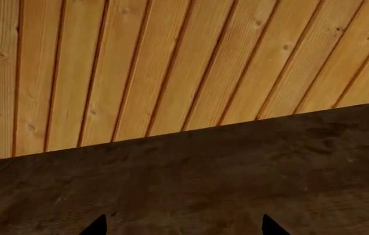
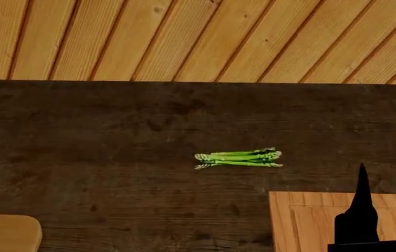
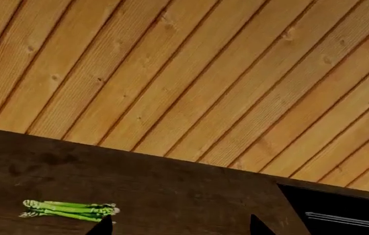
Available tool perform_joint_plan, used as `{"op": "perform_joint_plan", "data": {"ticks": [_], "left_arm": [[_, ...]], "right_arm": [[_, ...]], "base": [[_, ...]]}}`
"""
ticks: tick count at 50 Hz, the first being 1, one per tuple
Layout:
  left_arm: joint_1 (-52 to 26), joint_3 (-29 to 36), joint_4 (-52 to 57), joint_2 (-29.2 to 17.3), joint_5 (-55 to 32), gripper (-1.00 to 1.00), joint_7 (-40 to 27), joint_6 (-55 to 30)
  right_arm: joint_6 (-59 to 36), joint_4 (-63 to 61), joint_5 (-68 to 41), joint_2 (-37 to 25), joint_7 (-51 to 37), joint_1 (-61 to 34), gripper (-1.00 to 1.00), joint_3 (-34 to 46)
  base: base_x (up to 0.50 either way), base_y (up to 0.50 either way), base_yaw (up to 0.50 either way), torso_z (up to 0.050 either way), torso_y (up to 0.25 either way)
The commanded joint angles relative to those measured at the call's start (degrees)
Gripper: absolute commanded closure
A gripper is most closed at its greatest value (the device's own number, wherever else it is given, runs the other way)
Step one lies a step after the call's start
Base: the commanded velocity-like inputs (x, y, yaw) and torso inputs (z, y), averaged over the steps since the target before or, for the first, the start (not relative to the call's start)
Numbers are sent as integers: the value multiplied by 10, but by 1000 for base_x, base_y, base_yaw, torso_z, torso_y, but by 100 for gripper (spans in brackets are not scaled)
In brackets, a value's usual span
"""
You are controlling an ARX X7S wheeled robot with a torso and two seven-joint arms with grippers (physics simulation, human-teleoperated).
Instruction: Place the kiwi and the asparagus on separate cutting boards.
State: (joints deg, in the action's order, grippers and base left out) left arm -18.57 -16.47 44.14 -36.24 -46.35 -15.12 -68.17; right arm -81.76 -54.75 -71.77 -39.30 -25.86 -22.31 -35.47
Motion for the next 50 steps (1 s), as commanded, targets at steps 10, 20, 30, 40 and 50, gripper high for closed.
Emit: {"op": "perform_joint_plan", "data": {"ticks": [10,20,30,40,50], "left_arm": [[13,-47,10,11,-26,-100,13,3],[41,-55,16,18,-26,-100,20,21],[69,-52,22,25,-16,-100,23,40],[71,-57,30,29,-22,-100,11,37],[77,-63,22,14,-15,-100,19,47]], "right_arm": [[-75,310,-80,-54,-67,-433,-100,481],[22,492,188,-24,323,-687,-100,885],[189,683,370,73,586,-774,-100,1156],[345,948,458,206,697,-758,-100,1245],[469,1123,487,294,743,-731,-100,1258]], "base": [[0,0,0,0,0],[0,0,0,0,0],[0,0,0,0,0],[0,0,0,0,0],[0,0,0,0,1]]}}
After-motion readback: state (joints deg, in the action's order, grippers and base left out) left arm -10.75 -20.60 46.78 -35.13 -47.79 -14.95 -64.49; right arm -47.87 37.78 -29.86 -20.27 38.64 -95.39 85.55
